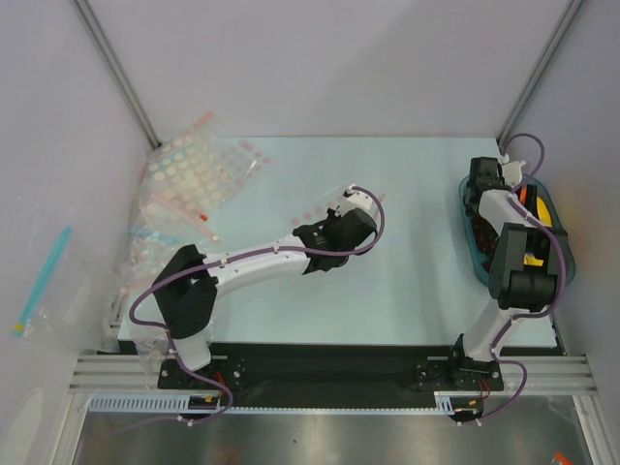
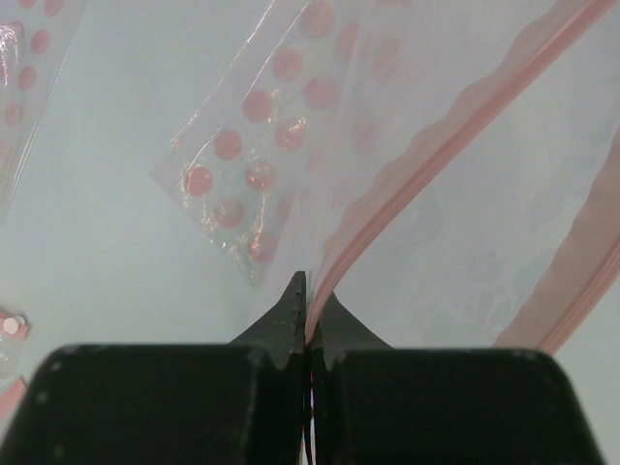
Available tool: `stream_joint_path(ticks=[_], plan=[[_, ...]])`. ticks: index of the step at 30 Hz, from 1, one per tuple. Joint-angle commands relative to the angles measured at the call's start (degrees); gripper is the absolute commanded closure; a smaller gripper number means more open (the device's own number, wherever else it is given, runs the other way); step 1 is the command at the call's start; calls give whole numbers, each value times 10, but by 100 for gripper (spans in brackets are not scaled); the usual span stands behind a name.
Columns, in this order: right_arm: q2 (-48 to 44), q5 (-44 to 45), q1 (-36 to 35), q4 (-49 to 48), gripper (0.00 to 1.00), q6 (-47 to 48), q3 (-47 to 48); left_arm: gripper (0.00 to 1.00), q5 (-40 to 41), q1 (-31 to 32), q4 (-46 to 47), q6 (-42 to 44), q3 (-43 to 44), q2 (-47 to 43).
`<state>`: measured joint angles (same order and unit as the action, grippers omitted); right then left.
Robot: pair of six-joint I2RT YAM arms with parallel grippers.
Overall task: Place the food in the zip-top bag and seal the zipper
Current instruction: Pick up the fake fruit from the bin.
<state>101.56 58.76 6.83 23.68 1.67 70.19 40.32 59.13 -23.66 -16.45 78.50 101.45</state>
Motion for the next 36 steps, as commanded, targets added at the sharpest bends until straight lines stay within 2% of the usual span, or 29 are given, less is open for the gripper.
stream_joint_path(ticks=[1, 2, 5, 7, 8, 11, 15, 16, 17, 19, 20, 22, 25, 26, 27, 29, 33, 36], plan=[[-7, 55, 13, -9, 26, -34, 19, 100, 10, 4, 4, 8, 17, -13], [-20, 54, 14, -11, 40, -39, 15, 100, 12, 4, 3, 8, 17, -13], [-50, 43, 20, -25, 60, -49, -2, 100, 13, 5, 2, 7, 16, -16], [-73, 42, 21, -31, 65, -48, -12, 100, 13, 5, 3, 8, 16, -17], [-81, 43, 21, -32, 72, -54, -14, 100, 14, 4, 3, 8, 15, -18], [-110, 41, 17, -29, 82, -63, -15, 100, 15, 5, 3, 8, 16, -18], [-145, 40, 14, -36, 86, -69, -25, 100, 17, 4, 2, 8, 16, -19], [-154, 23, 15, -36, 84, -67, -27, 100, 17, 5, 2, 8, 16, -20], [-156, 8, 17, -36, 71, -62, -30, 100, 16, 5, 4, 8, 15, -20], [-150, -15, 18, -20, 52, -69, -29, 100, 18, 4, 3, 8, 14, -20], [-145, -23, 18, -16, 45, -72, -28, 100, 18, 4, 2, 8, 14, -21], [-136, -45, 15, -9, 40, -73, -29, 100, 18, 4, 2, 8, 13, -21], [-104, -59, 12, 19, 20, -84, -22, 100, 18, 5, 3, 8, 14, -20], [-96, -60, 12, 24, 9, -87, -21, 100, 18, 5, 4, 8, 14, -21], [-84, -62, 12, 31, 5, -94, -23, 100, 18, 5, 4, 8, 14, -21], [-76, -74, 16, 37, 0, -103, -27, 100, 19, 5, 2, 8, 13, -22], [-51, -80, 32, 55, 0, -129, -32, 100, 19, 5, 5, 8, 10, -27], [-44, -52, 49, 71, 0, -175, -35, 100, 18, 5, 5, 7, 9, -29]])
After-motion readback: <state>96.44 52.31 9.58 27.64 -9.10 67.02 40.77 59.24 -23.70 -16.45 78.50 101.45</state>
